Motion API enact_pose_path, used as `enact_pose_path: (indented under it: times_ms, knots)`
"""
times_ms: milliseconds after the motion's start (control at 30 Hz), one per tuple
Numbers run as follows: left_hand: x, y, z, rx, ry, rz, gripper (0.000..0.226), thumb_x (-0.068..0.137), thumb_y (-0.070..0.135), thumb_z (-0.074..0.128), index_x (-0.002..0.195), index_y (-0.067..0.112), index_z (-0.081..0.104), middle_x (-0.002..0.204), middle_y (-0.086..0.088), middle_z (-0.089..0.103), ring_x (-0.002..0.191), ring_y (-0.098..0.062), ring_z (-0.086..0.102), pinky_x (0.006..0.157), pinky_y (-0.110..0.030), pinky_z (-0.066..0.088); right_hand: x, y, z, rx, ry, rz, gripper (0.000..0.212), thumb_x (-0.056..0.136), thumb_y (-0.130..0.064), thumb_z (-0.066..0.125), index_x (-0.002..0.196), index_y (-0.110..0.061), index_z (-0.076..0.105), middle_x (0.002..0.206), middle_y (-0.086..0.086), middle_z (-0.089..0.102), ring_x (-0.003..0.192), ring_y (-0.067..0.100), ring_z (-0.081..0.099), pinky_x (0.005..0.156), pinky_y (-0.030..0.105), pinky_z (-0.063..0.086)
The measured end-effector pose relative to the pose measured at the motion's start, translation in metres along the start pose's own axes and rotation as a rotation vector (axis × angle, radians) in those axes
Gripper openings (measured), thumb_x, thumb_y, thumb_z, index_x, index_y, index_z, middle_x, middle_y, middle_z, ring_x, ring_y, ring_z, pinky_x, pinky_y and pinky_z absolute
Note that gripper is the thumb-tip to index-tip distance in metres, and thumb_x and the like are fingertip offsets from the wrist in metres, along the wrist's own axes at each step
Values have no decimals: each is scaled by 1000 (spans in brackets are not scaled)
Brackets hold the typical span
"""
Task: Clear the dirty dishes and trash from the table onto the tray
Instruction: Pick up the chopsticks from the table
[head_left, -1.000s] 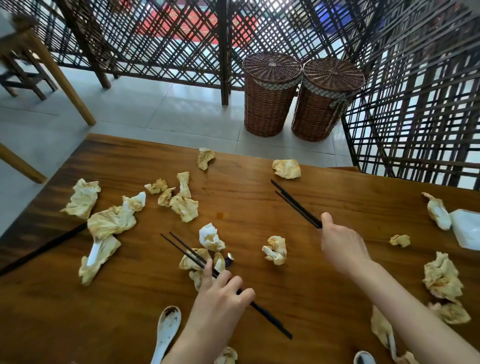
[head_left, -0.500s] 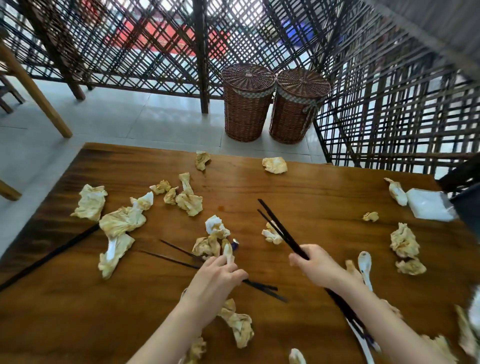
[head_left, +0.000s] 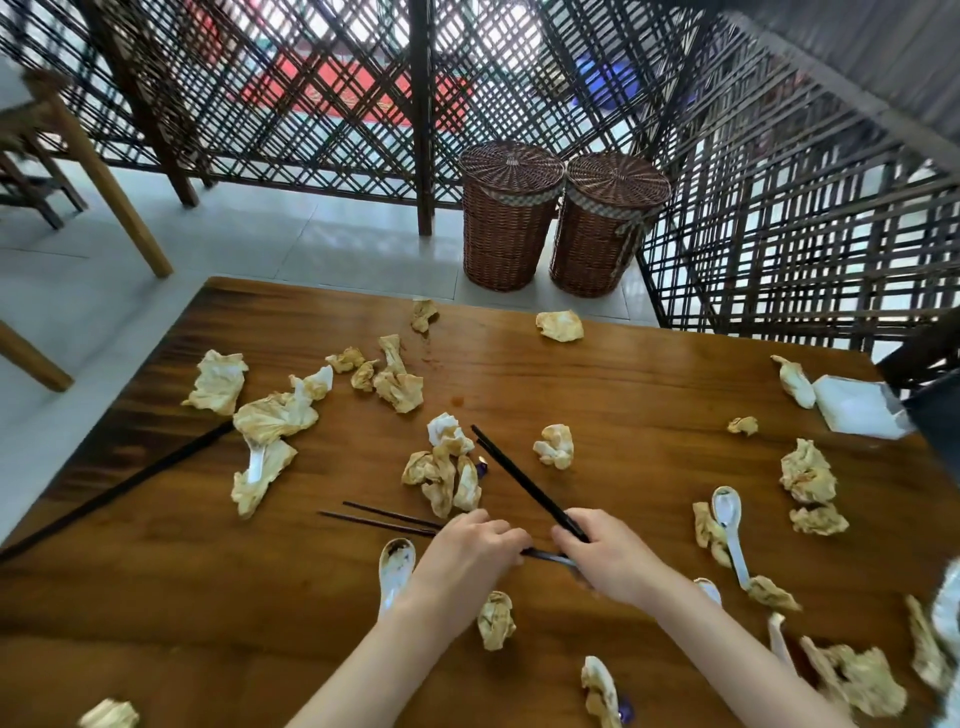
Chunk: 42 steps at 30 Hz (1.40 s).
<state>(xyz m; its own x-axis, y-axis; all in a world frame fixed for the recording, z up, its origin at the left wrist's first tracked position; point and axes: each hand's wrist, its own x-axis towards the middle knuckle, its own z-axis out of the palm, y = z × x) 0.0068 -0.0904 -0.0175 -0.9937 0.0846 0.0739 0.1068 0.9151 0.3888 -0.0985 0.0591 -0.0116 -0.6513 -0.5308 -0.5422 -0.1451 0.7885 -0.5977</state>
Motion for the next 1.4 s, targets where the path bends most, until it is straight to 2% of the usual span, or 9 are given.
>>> enact_pose_path:
  times_ms: [267, 500, 567, 700, 833, 1033, 1133, 1233, 1400]
  knots:
    - [-28, -43, -17, 56, 32, -80, 29, 101, 29, 35, 119, 21, 56, 113, 6, 60, 102, -13, 52, 89, -22, 35, 0, -11, 7, 88, 41, 15, 25, 96, -30, 49, 73, -20, 49, 62, -7, 46, 55, 10, 45, 56, 27, 38]
    - [-69, -117, -59, 60, 23, -179, 23, 96, 19, 48, 115, 21, 61, 108, 4, 63, 100, -17, 56, 90, -28, 39, 1, -29, 24, 111, -3, 112, 24, 96, -28, 48, 74, -18, 50, 64, -3, 48, 53, 10, 47, 52, 24, 41]
    - [-77, -132, -69, 13, 18, -148, 21, 95, 18, 50, 112, 20, 63, 105, 4, 64, 97, -17, 57, 89, -27, 40, 0, -45, 32, 165, -101, 162, 19, 97, -28, 47, 82, -16, 52, 61, -2, 54, 48, 11, 52, 46, 22, 43]
    - [-81, -143, -85, -70, -17, -31, 22, 97, 22, 46, 110, 18, 64, 104, 4, 64, 96, -17, 56, 88, -23, 37, 4, -87, 57, 241, -241, 229, 19, 97, -30, 45, 94, -13, 53, 63, 3, 65, 55, 17, 61, 56, 27, 51]
    - [-78, -147, -90, -119, -41, 55, 25, 99, 27, 43, 114, 22, 62, 108, 7, 62, 97, -10, 53, 92, -20, 36, 9, -120, 75, 281, -290, 228, 24, 98, -33, 43, 102, -11, 51, 65, 4, 67, 47, 15, 57, 46, 22, 46]
    - [-85, -172, -90, -149, -15, 19, 24, 94, 33, 50, 112, 27, 65, 107, 13, 65, 96, -4, 52, 90, -14, 34, 13, -143, 94, 241, -232, 266, 25, 98, -36, 42, 100, -13, 52, 52, -3, 44, 38, 8, 38, 37, 20, 35]
    - [-96, -193, -88, -118, 47, -83, 28, 88, 29, 62, 115, 28, 65, 110, 13, 65, 103, -5, 55, 96, -20, 38, 17, -145, 93, 218, -219, 269, 37, 98, -42, 38, 103, -9, 55, 49, -7, 40, 37, 8, 33, 36, 20, 31]
    - [-115, -222, -87, 19, 97, -275, 42, 77, 22, 75, 118, 25, 65, 112, 8, 66, 106, -12, 60, 96, -29, 43, 19, -145, 94, 197, -223, 245, 44, 95, -50, 35, 89, -12, 58, 51, -5, 35, 39, 10, 30, 38, 21, 29]
    - [-159, -282, -87, 223, 57, -692, 41, 85, 28, 65, 126, 24, 58, 126, 1, 59, 113, -17, 55, 97, -32, 43, 23, -142, 100, 211, -266, 217, 32, 91, -45, 53, 90, -14, 57, 55, -7, 40, 41, 10, 32, 41, 23, 29]
